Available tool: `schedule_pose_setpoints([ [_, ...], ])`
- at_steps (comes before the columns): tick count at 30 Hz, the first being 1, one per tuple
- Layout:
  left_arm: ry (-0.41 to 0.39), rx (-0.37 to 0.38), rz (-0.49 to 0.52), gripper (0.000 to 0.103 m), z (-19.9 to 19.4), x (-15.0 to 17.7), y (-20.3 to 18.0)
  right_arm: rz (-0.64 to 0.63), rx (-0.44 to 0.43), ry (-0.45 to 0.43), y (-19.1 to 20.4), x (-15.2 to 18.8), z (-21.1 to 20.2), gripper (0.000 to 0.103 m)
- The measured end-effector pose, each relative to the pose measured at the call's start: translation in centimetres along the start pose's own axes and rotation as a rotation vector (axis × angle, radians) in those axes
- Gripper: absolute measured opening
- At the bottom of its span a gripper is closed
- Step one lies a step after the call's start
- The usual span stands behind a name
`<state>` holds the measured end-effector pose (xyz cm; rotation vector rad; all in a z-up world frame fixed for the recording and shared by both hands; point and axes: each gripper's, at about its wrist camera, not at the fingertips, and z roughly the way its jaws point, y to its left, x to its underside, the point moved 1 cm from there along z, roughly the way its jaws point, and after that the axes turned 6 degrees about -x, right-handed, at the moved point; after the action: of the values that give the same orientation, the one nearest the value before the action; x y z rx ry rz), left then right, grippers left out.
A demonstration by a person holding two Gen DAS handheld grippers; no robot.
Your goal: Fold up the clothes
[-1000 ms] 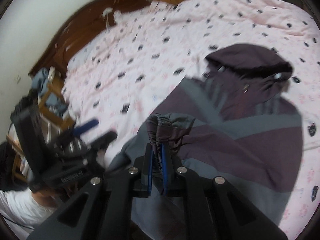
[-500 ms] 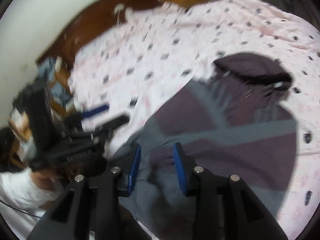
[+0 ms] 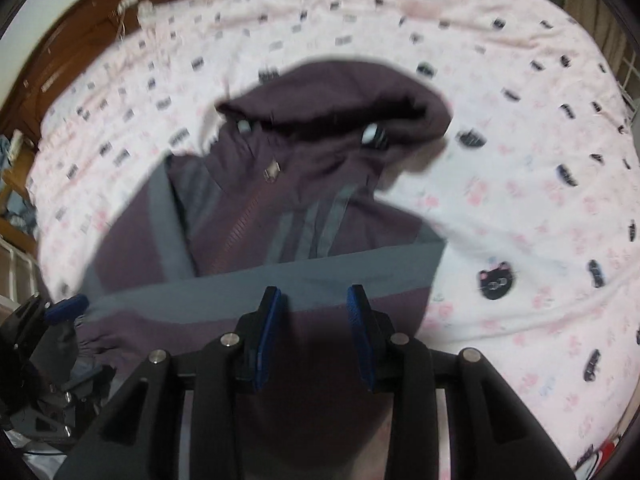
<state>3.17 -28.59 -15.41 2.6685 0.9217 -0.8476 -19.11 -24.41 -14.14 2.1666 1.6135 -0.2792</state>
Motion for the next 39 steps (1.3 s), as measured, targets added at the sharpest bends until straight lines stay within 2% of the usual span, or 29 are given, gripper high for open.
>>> schedule_pose_setpoints([
  [5, -0.027, -0.025, 0.053, 0.072, 0.9, 1.1, -0.5, 0.005, 0.054, 0.034, -0.6, -0.1, 3.1, 0.035],
  [9, -0.034, -0.035, 0.062, 0.073, 1.5, 1.3, -0.8, 0.009, 0.078, 0.047, -1.1, -0.7, 4.1, 0.035],
  [12, -0.039, -0.01, 0.033, 0.073, 0.6, 0.9, -0.2, 0.01, 0.06, -0.009, -0.8, -0.6, 1.8, 0.035],
  [17, -0.176, 0.002, -0.034, 0.073, -3.7, -0.5, 1.4, -0.044, -0.056, -0.169, 0.7, 2.3, -5.8, 0.035],
  [20, -0.217, 0.011, -0.037, 0.073, -4.8, -1.6, 1.7, -0.109, -0.116, -0.183, 2.0, 5.1, -8.2, 0.035],
  [25, -0.099, -0.068, 0.003, 0.073, -1.4, -2.0, 1.1, -0.191, -0.117, -0.069, 4.3, 9.6, -6.6, 0.035],
  [28, 0.013, -0.066, -0.008, 0.073, 1.7, -0.9, 1.0, -0.173, -0.083, -0.004, 4.7, 11.1, -3.9, 0.035],
  [31, -0.011, -0.076, 0.003, 0.073, 1.4, -0.6, 0.7, -0.146, -0.079, -0.001, 4.5, 12.0, -2.7, 0.035],
  [33, -0.033, -0.054, -0.013, 0.073, 0.0, -1.2, 1.2, -0.138, -0.094, -0.003, 4.4, 11.5, -3.2, 0.035],
  [37, -0.127, -0.008, -0.057, 0.073, -3.5, -3.3, 3.2, -0.144, -0.183, -0.075, 3.8, 9.9, -7.4, 0.035],
  [39, -0.173, 0.0, -0.058, 0.073, -4.7, -5.3, 4.8, -0.115, -0.218, -0.117, 2.3, 8.5, -9.5, 0.04],
])
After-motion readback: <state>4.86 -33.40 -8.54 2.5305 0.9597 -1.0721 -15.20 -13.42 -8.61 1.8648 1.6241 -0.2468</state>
